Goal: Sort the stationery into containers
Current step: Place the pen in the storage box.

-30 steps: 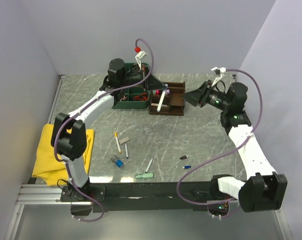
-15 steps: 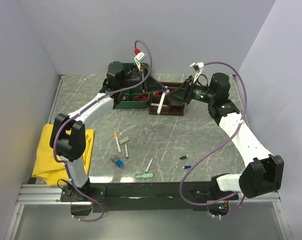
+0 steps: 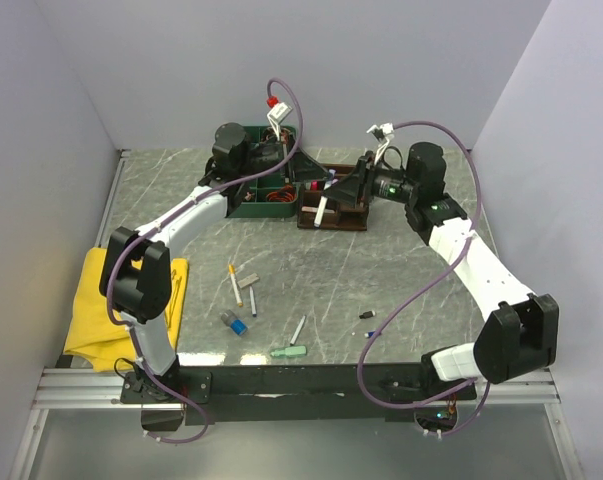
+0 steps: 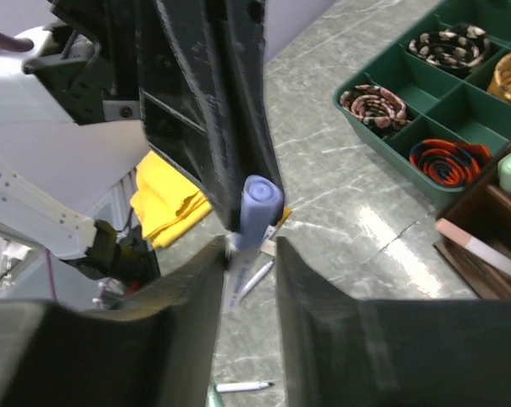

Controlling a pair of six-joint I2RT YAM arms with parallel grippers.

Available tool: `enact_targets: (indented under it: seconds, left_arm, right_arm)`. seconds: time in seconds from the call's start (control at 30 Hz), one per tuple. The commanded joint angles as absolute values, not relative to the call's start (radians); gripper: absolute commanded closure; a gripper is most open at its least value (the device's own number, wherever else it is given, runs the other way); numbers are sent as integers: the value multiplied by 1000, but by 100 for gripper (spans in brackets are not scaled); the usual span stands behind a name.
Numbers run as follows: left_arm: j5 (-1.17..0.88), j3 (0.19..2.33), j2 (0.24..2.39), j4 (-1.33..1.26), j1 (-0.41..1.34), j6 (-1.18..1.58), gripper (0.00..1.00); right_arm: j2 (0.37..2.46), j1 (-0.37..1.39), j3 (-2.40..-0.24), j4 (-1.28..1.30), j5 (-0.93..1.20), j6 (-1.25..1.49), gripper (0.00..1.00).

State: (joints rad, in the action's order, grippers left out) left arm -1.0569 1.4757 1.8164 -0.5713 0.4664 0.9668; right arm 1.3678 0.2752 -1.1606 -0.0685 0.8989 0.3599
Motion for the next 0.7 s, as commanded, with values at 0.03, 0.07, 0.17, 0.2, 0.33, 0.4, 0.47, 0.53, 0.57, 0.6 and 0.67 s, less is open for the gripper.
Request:
enact_targets:
  seconds: [0.03, 0.07, 0.17, 0.2, 0.33, 0.4, 0.47, 0.53, 0.57, 0.6, 0.67]
  left_arm:
    - [-1062, 1488, 1782, -635, 472, 994, 99]
    - [-1060, 1488, 1782, -635, 472, 994, 99]
    - [-1048, 1488, 1786, -608, 469, 988, 92]
    - [-1034, 1491, 1784, -588, 462, 976, 82]
    - [-988, 1502, 1750, -441, 394, 817, 47]
    - [-951, 1519, 1721, -324, 330, 750, 44]
    - [-940, 1523, 1692, -272, 286, 669, 43]
    - [-927, 1523, 1669, -203, 224, 593, 42]
    - [-923, 1522, 1649, -181, 209, 568, 42]
    - [-922, 1513, 1638, -163, 175, 549, 42]
    - [-925, 1493, 1609, -143, 146, 535, 42]
  right_arm:
    - [1371, 301, -1233, -124, 888, 350, 77]
    - [1374, 304, -1236, -123, 893, 344, 81]
    - [1382, 305, -1241, -114, 899, 316, 96]
    - [1391, 308, -1246, -88, 899, 296, 98]
    - [1428, 331, -1284, 82, 856, 60, 100]
    - [1465, 339, -1307, 182, 809, -128, 100]
    - [1489, 348, -1319, 225, 772, -278, 100]
    - [1529, 357, -1324, 262, 712, -372, 100]
    - [1543, 365, -1325, 265, 689, -453, 100]
    - [1561, 368, -1324, 255, 671, -486, 100]
    - [1577, 376, -1319, 230, 624, -569, 100]
